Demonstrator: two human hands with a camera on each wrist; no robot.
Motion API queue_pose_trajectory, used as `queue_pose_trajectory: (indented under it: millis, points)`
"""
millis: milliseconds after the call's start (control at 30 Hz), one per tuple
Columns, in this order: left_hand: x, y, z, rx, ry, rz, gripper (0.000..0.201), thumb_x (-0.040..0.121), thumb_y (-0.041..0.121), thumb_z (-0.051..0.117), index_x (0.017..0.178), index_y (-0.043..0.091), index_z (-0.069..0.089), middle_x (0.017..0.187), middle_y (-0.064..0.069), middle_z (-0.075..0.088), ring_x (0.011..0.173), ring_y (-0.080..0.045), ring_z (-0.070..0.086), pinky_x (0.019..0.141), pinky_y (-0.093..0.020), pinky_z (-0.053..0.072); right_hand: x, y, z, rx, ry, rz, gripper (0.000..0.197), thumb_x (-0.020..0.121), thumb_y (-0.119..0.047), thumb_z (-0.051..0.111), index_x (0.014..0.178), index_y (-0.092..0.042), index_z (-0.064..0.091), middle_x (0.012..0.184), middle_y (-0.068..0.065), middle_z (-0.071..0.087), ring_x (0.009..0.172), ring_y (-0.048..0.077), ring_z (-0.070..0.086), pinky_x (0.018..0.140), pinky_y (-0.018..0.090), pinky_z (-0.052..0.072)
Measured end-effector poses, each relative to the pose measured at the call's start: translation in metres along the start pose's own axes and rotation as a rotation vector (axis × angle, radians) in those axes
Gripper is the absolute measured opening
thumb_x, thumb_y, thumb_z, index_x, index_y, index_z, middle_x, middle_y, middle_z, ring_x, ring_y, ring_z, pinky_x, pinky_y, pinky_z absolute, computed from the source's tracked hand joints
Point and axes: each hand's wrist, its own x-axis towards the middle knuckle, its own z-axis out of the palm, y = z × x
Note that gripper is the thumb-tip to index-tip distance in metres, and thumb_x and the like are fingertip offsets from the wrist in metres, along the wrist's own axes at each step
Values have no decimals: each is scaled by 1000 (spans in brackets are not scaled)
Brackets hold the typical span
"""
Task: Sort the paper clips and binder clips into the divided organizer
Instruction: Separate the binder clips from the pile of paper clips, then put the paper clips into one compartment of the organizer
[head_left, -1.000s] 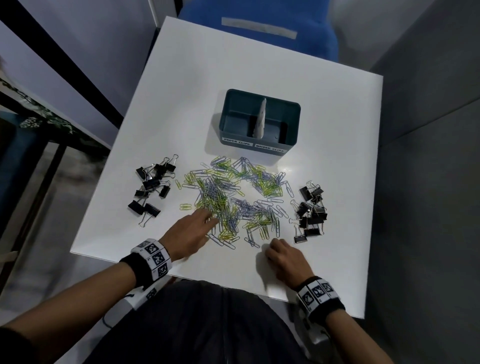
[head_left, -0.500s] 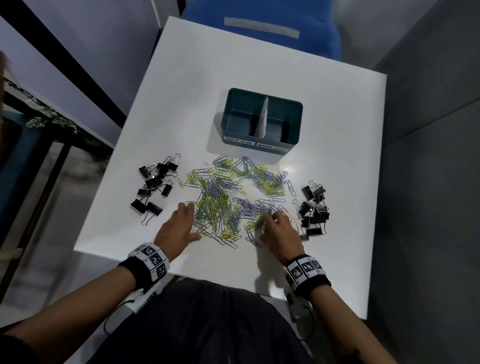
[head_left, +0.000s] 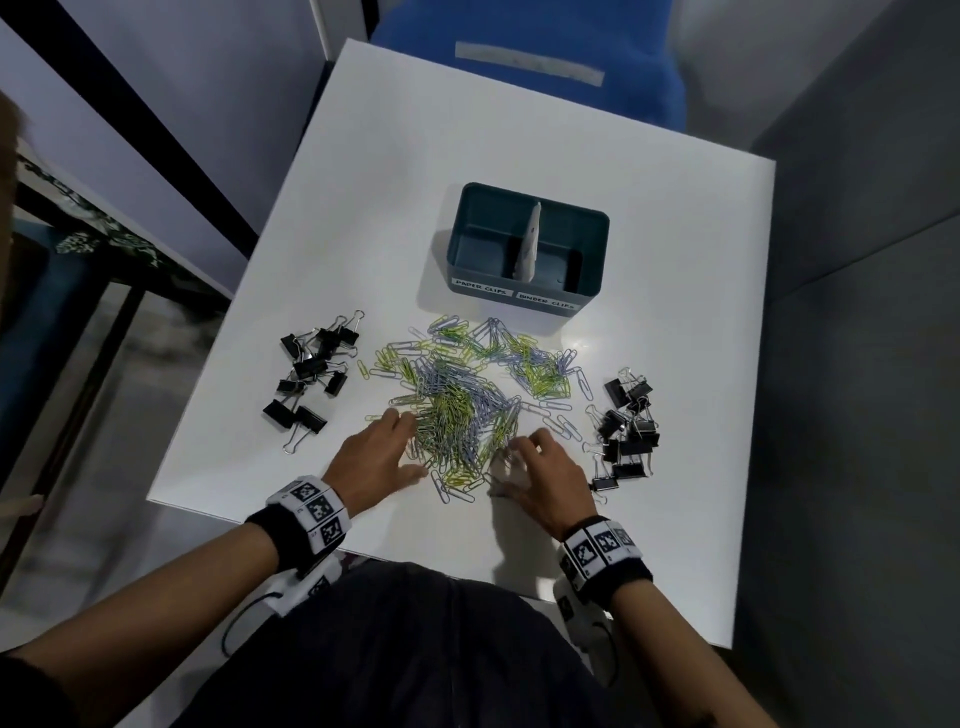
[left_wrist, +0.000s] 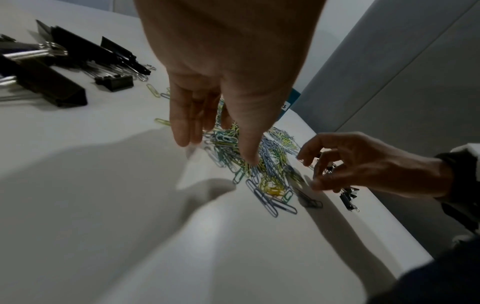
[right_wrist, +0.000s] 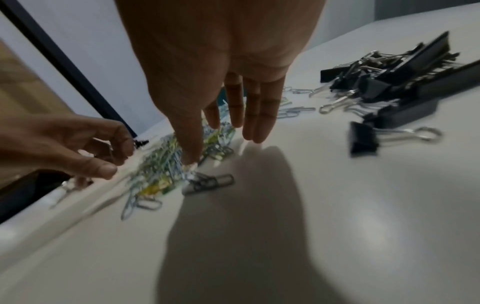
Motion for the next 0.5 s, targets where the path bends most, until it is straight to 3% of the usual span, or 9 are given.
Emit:
queue_pose_trajectory:
  millis: [67, 133, 267, 333, 400, 500]
  points:
    - [-1, -1, 7, 17, -127, -4, 59, 80, 47, 69, 118, 14, 39, 111, -2, 47, 88, -24, 55, 68, -36, 49, -2, 0, 7, 12, -53, 2, 41, 80, -33, 73, 114, -20, 53, 105, 2, 48, 83, 19, 51, 59, 24, 34]
    - [5, 8, 14, 28, -139, 23, 56, 81, 42, 70, 119, 13, 40, 116, -5, 47, 91, -27, 56, 70, -36, 49, 4, -5, 12, 58, -31, 7, 30, 83, -25, 70, 108, -19, 55, 102, 2, 48, 82, 21, 52, 59, 25, 37]
    - [21, 26, 11, 36, -45, 87, 41, 86, 29, 66, 116, 11, 44, 116, -7, 48, 97, -29, 54, 72, -39, 50, 18, -15, 11, 26, 39, 17, 32, 81, -22, 69, 109, -20, 54, 104, 2, 49, 90, 21, 51, 57, 27, 38]
    - [26, 25, 2, 30, 43, 114, 38, 85, 31, 66, 112, 13, 46, 112, -5, 48, 98, -26, 51, 67, -36, 48, 21, -14, 1, -10, 107, 44, 36, 80, -22, 68, 113, -17, 55, 110, 4, 51, 96, 20, 49, 57, 29, 45]
    - [32, 16, -7, 43, 186, 83, 37, 86, 36, 64, 111, 13, 49, 110, -5, 48, 96, -22, 48, 67, -34, 49, 23, -4, -7, -24, 217, 137, 37, 84, -24, 64, 119, -13, 56, 118, 10, 53, 104, 23, 48, 69, 35, 55]
    - [42, 2, -15, 14, 292, -55, 53, 87, 38, 63, 126, 7, 47, 127, -17, 46, 115, -32, 45, 88, -44, 50, 25, 10, -8, -51, 265, 251, 38, 88, -29, 61, 121, -11, 54, 121, 15, 53, 108, 28, 47, 82, 41, 54]
